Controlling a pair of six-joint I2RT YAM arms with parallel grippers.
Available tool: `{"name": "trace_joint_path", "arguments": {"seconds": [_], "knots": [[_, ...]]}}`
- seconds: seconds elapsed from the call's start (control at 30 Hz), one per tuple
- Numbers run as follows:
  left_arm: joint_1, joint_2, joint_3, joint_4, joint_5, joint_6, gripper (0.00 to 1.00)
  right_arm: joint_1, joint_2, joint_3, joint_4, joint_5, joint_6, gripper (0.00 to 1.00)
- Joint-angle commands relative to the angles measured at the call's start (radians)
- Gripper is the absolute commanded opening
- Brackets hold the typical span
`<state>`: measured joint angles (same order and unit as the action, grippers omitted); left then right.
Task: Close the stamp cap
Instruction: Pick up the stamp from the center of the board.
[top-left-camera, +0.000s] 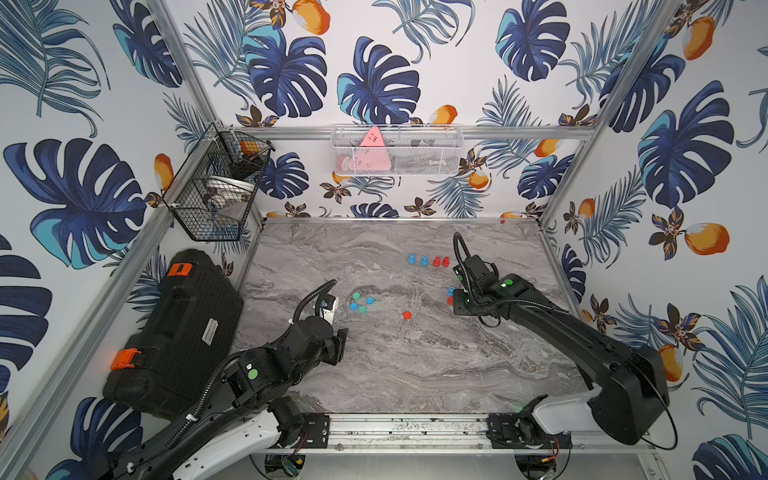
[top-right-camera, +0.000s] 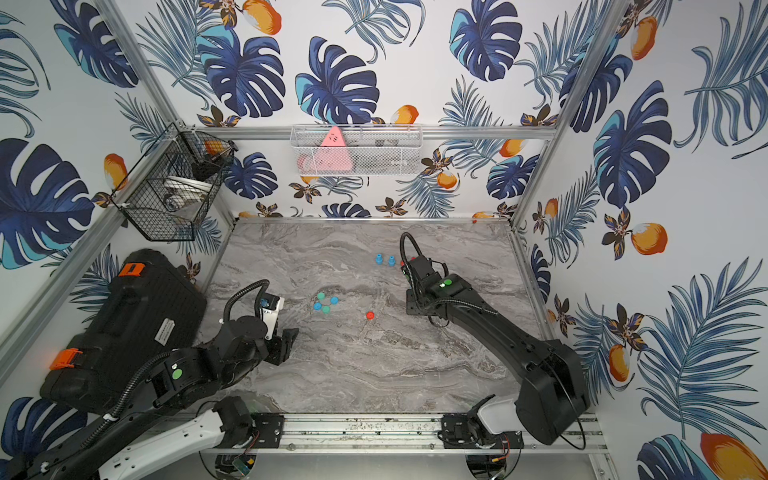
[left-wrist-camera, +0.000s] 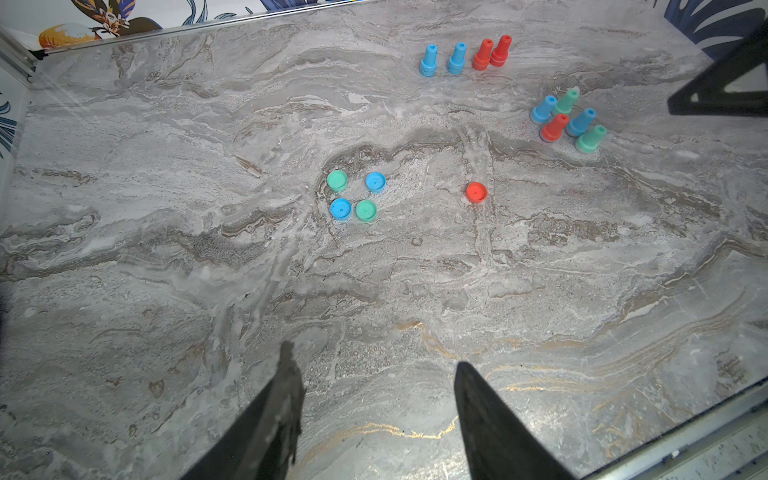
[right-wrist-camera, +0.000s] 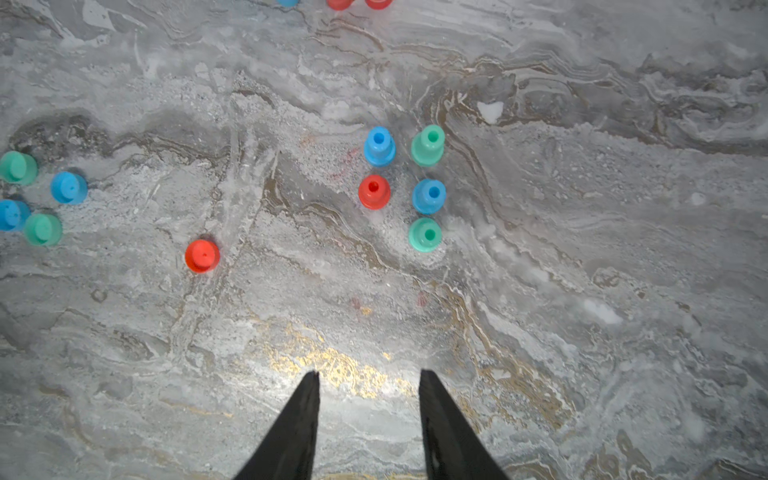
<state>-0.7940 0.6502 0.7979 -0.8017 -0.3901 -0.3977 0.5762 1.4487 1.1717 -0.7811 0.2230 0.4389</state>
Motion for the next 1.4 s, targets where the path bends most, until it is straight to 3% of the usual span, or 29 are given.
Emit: {"name": "trace_joint_path", "arguments": {"seconds": [0.0,0.33,1.37], "knots": [[0.0,-0.006,-0.003,0.013,-0.005,0.0,0.64,-0.027,0.081,0.061,0.015,-0.056,-0.047,0.42],[0.0,-0.02,-0.006,0.019,0.012,0.01,0.65,-0.144,0.254,0.15,0.02,-0.15,-0.092,0.41],[0.001,-0.029,-0.004,0.02,0.02,0.014,0.65,-0.153,0.491,0.265,0.025,-0.086,-0.101,0.34]]}}
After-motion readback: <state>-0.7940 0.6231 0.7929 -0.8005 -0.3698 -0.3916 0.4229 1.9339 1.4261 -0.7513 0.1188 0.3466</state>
